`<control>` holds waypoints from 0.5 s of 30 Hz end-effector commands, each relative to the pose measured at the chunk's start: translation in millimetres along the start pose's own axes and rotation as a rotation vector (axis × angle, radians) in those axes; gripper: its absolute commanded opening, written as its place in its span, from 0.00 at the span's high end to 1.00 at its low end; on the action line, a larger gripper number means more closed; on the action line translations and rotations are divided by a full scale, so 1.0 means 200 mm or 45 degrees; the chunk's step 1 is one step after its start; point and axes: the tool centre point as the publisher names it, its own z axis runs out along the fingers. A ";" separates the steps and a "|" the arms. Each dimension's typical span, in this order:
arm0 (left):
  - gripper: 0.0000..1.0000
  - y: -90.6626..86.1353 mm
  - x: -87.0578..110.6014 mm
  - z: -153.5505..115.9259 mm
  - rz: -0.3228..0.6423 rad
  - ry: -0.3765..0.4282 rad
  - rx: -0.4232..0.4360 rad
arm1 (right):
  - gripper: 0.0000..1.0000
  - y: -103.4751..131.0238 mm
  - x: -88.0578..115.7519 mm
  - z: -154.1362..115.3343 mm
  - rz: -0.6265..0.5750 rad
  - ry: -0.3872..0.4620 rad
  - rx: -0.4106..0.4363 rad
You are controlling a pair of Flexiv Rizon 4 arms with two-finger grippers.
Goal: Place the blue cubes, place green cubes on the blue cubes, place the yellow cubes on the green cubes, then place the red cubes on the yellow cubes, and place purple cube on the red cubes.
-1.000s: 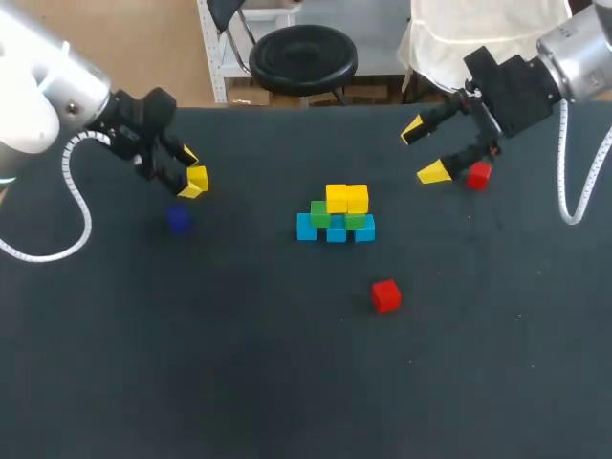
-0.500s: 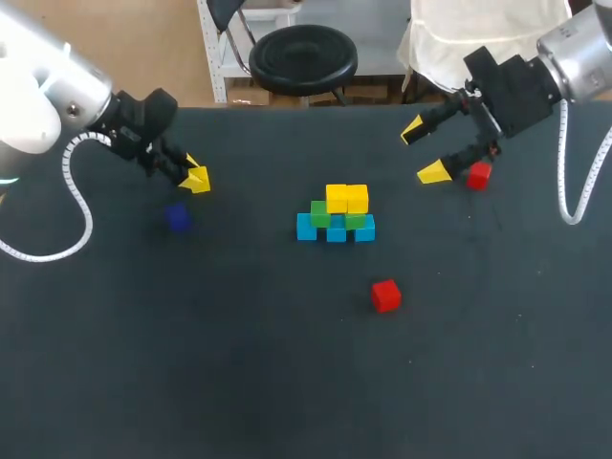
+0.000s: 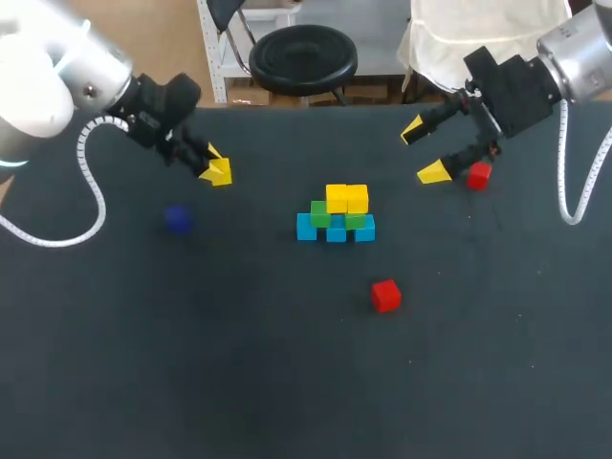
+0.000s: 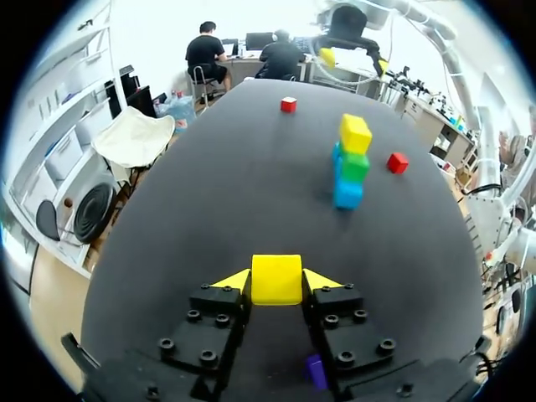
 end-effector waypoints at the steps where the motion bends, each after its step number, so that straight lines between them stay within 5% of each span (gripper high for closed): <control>1: 1.00 -0.13 -0.07 -0.02 0.021 0.003 -0.042 | 0.00 0.00 0.00 0.00 -0.001 -0.002 0.001; 8: 1.00 -0.24 -0.16 0.00 0.044 0.014 0.022 | 0.00 0.00 0.00 0.00 -0.001 -0.002 0.001; 15: 1.00 -0.24 -0.16 0.00 0.044 0.014 0.022 | 0.00 0.00 0.00 0.00 -0.001 -0.002 0.001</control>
